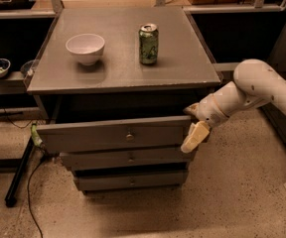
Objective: Open top drawer
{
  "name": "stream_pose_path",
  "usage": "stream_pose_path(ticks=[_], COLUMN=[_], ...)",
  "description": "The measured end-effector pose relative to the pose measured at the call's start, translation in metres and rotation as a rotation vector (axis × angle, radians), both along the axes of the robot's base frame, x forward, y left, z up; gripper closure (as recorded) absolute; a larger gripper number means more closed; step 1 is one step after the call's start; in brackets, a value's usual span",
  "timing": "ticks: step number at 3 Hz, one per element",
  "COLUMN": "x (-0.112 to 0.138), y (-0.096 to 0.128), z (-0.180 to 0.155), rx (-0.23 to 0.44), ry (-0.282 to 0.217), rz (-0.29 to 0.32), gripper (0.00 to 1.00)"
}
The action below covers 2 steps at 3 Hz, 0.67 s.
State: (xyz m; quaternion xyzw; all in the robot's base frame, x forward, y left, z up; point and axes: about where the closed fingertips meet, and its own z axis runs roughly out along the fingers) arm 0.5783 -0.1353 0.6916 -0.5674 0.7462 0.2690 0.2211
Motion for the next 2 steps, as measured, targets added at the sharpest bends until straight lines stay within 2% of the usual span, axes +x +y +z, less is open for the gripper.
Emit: stream_pose_path(ticks=[1,2], x=[0.001,-0.011], y=[0.004,0.003], z=[-0.002,0.0], rx=[0.007,0.015], ry=[0.013,0.03], rz=[0.014,0.034], gripper=[0.0,0.0])
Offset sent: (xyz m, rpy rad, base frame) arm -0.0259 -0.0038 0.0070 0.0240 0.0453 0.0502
